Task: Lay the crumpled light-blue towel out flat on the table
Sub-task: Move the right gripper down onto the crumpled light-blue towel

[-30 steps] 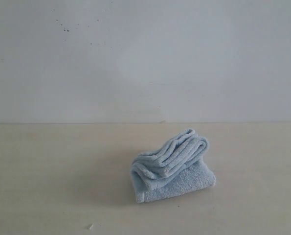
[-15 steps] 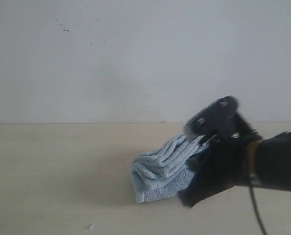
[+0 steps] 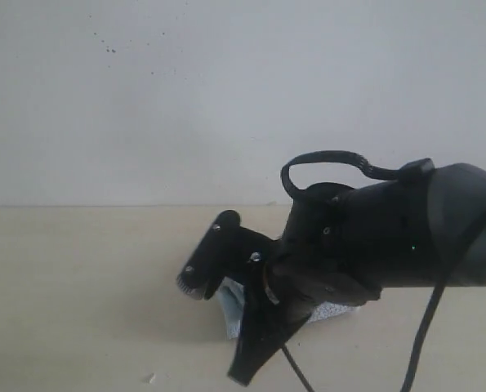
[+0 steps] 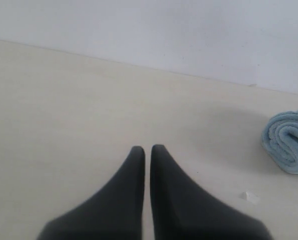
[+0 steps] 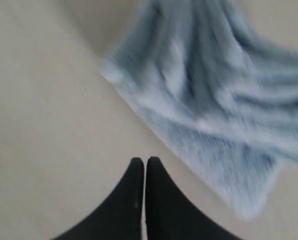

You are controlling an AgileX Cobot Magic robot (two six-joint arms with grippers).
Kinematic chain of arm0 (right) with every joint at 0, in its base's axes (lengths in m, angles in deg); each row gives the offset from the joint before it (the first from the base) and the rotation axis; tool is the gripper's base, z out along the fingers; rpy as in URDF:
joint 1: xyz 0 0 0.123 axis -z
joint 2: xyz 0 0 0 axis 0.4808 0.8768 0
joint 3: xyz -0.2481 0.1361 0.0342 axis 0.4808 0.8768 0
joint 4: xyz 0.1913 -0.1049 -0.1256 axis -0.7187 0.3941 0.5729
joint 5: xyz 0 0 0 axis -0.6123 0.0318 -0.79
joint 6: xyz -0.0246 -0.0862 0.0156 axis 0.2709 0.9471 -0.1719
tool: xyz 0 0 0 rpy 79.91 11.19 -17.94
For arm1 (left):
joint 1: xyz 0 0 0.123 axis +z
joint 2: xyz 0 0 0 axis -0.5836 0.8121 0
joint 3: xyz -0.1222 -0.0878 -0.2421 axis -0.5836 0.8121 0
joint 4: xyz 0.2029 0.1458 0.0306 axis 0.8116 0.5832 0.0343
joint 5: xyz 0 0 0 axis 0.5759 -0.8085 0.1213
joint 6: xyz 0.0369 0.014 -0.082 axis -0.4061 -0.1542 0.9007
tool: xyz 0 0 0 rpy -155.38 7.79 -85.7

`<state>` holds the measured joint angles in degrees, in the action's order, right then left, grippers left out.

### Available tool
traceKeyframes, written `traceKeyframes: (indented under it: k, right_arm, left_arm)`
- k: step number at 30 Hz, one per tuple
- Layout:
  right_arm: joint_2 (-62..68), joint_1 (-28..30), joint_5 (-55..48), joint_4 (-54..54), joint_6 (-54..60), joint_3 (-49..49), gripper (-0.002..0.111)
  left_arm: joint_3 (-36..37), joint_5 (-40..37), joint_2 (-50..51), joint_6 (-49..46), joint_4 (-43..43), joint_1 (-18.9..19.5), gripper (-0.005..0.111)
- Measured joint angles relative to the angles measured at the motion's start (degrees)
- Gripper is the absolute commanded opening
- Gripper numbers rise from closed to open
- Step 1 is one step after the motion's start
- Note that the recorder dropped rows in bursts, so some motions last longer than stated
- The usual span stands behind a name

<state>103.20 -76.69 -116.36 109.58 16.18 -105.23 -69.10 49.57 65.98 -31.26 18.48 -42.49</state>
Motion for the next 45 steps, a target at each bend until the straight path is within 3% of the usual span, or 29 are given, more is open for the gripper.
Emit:
traceKeyframes:
  k: [7,16,21,23,33,45]
  right_arm:
    - [2.8,-0.1,15.9,0.3,10.4,-0.1,0.001]
    - [7.3,-0.1,11.0,3.0,11.0,0.0,0.003]
    - [7.8,-0.1,10.8,3.1,10.1,0.0,0.035]
    - [7.9,0.1,11.0,3.1,8.4,0.0,0.042]
    - [7.9,7.1,16.0,3.3,-3.9,0.0,0.042]
    - [11.5,7.5,24.0,1.8,-7.2,0.0,0.042]
  left_arm:
    - [0.0,0.0,0.0,0.0,0.0,0.0,0.004]
    - [0.0,0.0,0.0,0.0,0.0,0.0,0.004]
    - [0.0,0.0,0.0,0.0,0.0,0.0,0.004]
    - [0.0,0.0,0.0,0.0,0.0,0.0,0.004]
    - [0.0,0.0,0.0,0.0,0.0,0.0,0.004]
    - [0.0,0.0,0.0,0.0,0.0,0.0,0.004]
